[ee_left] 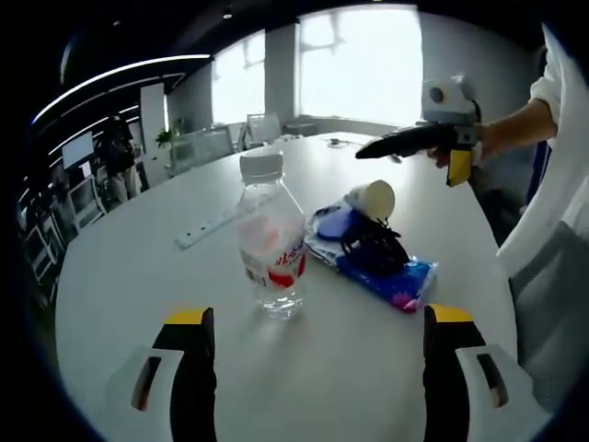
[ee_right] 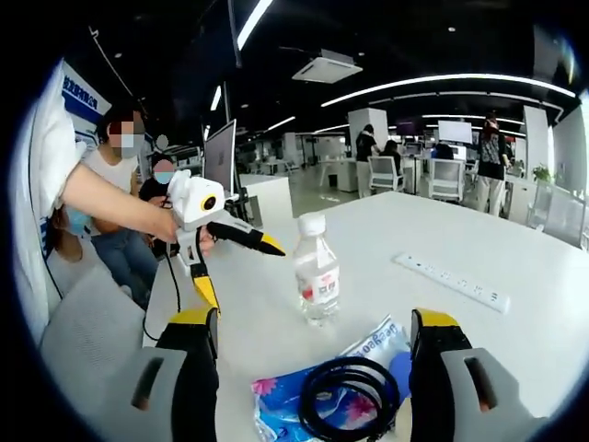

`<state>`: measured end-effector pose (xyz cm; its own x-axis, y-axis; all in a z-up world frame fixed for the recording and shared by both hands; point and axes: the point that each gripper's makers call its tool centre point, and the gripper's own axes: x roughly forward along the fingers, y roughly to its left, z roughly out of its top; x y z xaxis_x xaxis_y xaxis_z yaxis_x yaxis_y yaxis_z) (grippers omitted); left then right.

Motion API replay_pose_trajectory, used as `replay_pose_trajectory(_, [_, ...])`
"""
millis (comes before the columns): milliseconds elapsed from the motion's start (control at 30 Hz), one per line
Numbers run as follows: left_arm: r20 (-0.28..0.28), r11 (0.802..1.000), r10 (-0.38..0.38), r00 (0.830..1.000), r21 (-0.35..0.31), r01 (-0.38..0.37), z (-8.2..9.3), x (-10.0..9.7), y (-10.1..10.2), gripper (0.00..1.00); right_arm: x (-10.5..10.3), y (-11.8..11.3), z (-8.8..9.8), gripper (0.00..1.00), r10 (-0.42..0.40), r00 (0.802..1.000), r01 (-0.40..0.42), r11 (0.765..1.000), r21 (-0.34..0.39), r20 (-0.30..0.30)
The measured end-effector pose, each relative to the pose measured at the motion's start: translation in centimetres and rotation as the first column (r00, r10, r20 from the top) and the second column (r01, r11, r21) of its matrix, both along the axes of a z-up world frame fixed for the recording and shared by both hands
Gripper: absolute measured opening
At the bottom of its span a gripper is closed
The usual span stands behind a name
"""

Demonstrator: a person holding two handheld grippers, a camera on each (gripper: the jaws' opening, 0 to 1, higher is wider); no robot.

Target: Arrange the tabletop items into an orderly group along one side of the table until the central work area is clear of visible clutter.

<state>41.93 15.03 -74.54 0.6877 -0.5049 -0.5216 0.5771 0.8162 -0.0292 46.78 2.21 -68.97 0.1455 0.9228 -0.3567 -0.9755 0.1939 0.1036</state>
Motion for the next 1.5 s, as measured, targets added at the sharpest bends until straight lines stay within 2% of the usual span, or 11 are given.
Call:
replay_pose_trajectory(867, [-0.034,1.0,-0.018,0.999,0.012,0.018,0.2,-1.8,-0.4,0.87,1.5,-8.0,-2.1,0.83,-0.143,0.99,0.141,0.987,-0.077,-0.011])
replay_pose_trajectory(1500, [-0.053,1.0,-0.012,0.999,0.001,0.013,-0.1,-2.0,-0.9,0.85,2.0,-9.0,-2.3,0.83,-0.131,0.991,0.13,0.987,-0.09,0.002])
